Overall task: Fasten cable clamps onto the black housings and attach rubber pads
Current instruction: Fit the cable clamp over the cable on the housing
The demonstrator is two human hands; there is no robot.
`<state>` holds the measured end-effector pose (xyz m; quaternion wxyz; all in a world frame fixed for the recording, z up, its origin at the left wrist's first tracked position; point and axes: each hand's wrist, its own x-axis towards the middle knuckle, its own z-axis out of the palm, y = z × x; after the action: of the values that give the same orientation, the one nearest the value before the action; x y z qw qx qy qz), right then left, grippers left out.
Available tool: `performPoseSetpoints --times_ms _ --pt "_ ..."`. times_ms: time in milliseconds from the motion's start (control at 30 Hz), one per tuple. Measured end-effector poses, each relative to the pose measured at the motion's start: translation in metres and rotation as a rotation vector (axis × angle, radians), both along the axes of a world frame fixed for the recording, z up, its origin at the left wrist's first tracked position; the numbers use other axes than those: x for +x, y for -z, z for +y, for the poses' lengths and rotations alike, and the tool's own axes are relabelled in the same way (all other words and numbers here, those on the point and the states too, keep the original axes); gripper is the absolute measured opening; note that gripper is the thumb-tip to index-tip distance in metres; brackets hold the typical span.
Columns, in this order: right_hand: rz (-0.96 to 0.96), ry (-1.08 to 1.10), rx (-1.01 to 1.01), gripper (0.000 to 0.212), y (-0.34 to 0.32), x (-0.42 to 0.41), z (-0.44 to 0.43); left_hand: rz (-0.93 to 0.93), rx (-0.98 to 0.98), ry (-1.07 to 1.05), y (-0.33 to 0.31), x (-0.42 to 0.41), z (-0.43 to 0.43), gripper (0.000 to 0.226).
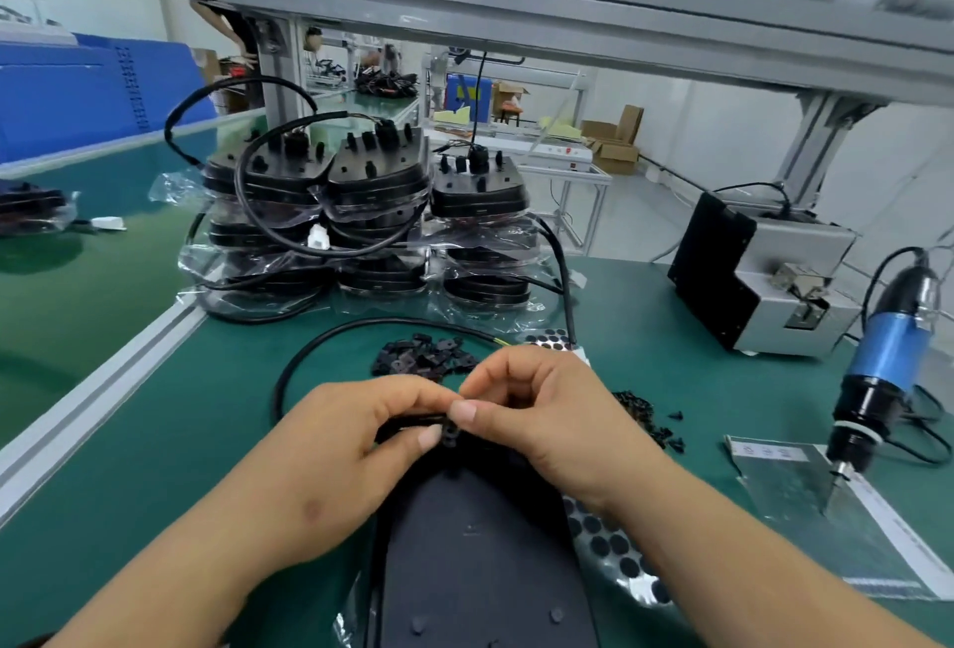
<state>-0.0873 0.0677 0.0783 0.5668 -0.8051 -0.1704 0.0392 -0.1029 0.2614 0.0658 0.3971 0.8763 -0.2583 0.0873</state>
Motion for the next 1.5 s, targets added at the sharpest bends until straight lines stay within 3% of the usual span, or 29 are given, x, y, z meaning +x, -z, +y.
performPoseSetpoints --times_ms 100,333,500,600,667,800,1000,1133,1233,1367,1500 --pt "-0.060 0.033 -0.028 0.009 0.005 -0.001 0.000 0.004 0.023 0.035 -0.002 0.002 0.004 0.039" --pt "-0.014 0.040 -0.076 0.003 -0.007 -0.001 -0.016 0.074 -0.091 -0.004 -0.002 0.000 -0.002 0.033" --pt "-0.025 0.467 -0.533 0.009 -0.033 0.033 -0.103 0.112 -0.104 -0.035 0.000 0.001 -0.002 0.024" --pt "0.013 0.504 -0.889 0.016 -0.015 0.041 -0.134 0.103 -0.112 -0.042 0.001 0.001 -0.003 0.027" --pt "0.033 0.501 -0.951 0.024 -0.003 0.039 -0.142 0.110 -0.108 -0.028 0.000 0.001 -0.001 0.031" --pt "0.041 0.513 -0.929 0.024 0.005 0.036 -0.148 0.149 -0.072 0.036 -0.003 0.001 0.003 0.040" --pt "-0.010 0.502 -0.940 0.005 0.010 0.038 -0.153 0.142 -0.100 0.029 -0.002 0.001 0.003 0.041" --pt "-0.037 0.492 -0.933 0.010 0.011 0.036 -0.151 0.117 -0.115 -0.002 -0.001 0.001 0.002 0.042" --pt "-0.174 0.498 -0.716 0.013 -0.001 0.027 -0.136 0.077 -0.076 0.007 0.001 0.001 0.002 0.051" --pt "-0.274 0.218 -0.309 0.010 -0.033 0.003 -0.075 0.130 -0.126 0.036 0.003 0.001 0.001 0.056" --pt "-0.389 -0.128 -0.367 0.009 -0.028 -0.010 -0.012 0.218 -0.206 0.089 0.003 0.001 0.000 0.051"
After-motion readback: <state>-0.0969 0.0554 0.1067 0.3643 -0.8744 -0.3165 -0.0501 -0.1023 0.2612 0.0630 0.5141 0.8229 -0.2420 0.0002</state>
